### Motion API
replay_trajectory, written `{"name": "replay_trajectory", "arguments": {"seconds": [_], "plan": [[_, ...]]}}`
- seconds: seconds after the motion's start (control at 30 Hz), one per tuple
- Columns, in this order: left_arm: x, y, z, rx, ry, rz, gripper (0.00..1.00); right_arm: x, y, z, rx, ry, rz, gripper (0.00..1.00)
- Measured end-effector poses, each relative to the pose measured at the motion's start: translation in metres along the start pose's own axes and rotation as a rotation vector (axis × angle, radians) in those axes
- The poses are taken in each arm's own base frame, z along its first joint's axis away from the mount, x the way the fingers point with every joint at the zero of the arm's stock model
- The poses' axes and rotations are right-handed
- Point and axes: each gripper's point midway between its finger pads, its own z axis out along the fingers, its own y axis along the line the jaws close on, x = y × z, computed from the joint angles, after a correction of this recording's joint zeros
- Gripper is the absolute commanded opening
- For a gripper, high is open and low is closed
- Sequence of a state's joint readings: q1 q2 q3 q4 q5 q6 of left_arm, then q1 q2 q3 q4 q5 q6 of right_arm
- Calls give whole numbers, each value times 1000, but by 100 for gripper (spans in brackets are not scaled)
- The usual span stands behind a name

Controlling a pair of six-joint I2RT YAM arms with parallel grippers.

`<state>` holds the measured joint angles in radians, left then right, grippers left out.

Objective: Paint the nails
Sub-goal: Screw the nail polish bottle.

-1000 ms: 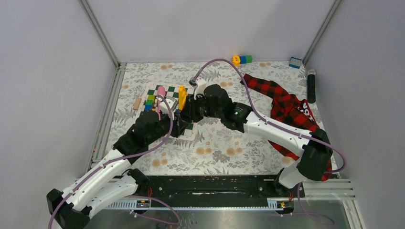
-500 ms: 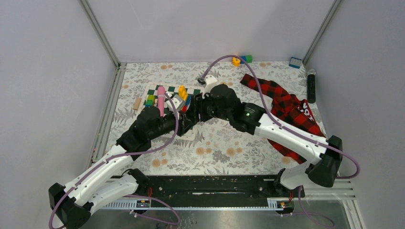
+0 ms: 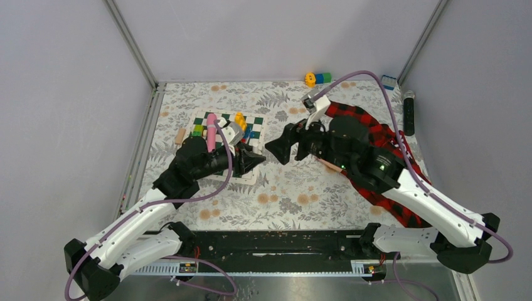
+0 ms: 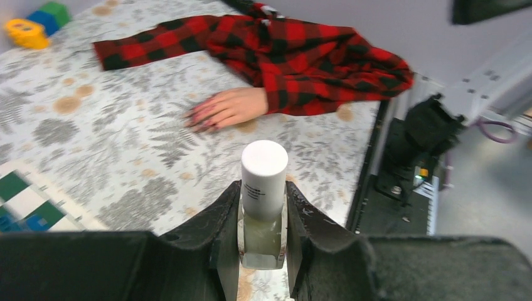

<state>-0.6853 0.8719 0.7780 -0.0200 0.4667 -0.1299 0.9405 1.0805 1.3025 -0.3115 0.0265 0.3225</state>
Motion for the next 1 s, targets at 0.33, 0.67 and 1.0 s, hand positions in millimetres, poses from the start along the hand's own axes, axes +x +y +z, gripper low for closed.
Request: {"name": "replay_trajectory", "arguments": {"seconds": [0.33, 0.67, 1.0], "plan": [[-11, -66, 5, 401, 2, -115, 0, 31, 26, -20, -307, 29, -39, 87], [-16, -108, -8, 616, 16, -134, 0, 28, 74, -39, -617, -1, -67, 68], [-20, -116, -13, 659, 7, -132, 0, 32, 87, -42, -716, 35, -48, 61]]}}
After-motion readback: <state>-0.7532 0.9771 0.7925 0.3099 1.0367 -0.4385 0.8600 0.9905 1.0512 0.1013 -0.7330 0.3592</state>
